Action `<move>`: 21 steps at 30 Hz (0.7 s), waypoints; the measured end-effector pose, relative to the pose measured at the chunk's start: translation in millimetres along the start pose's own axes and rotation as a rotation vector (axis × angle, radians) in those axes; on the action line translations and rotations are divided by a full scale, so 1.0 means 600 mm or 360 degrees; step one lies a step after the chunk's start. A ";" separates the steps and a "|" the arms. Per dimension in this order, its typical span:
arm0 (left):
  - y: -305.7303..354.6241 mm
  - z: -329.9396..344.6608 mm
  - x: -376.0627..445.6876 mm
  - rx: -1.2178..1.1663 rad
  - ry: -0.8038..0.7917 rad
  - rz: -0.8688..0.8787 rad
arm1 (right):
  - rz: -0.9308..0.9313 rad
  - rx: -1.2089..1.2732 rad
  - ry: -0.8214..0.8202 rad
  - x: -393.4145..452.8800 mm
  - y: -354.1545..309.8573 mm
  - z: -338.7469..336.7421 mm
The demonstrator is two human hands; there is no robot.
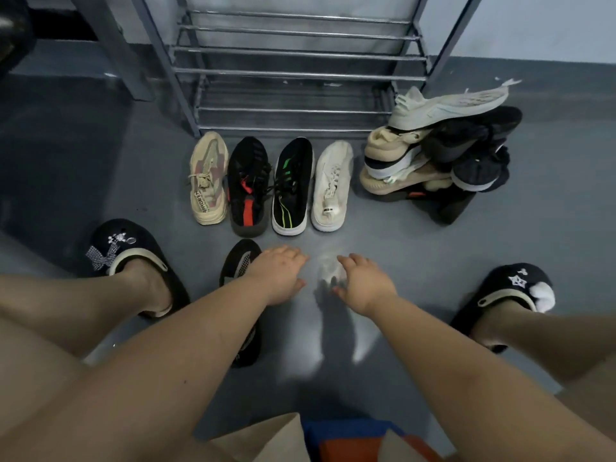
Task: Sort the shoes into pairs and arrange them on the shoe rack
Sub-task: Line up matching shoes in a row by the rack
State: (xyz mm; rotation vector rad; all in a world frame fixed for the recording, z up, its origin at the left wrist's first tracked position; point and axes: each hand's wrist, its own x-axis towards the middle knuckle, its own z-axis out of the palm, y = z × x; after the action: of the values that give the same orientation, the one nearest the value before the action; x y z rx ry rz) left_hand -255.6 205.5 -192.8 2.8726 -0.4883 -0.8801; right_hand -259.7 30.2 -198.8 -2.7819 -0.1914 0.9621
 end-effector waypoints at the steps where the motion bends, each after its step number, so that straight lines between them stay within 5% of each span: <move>1: 0.008 -0.004 0.009 0.0038 -0.0004 0.0006 | 0.0016 -0.0016 0.0028 0.002 0.009 -0.011; 21: 0.088 -0.316 0.250 0.0213 0.0297 0.0144 | 0.0120 -0.0397 0.0512 0.124 0.163 -0.346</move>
State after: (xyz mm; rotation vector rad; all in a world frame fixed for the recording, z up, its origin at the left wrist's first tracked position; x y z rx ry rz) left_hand -46.5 106.2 -105.4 2.9853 -0.6741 -0.5788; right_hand -66.7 -79.6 -105.2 -3.1429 -0.1693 0.5218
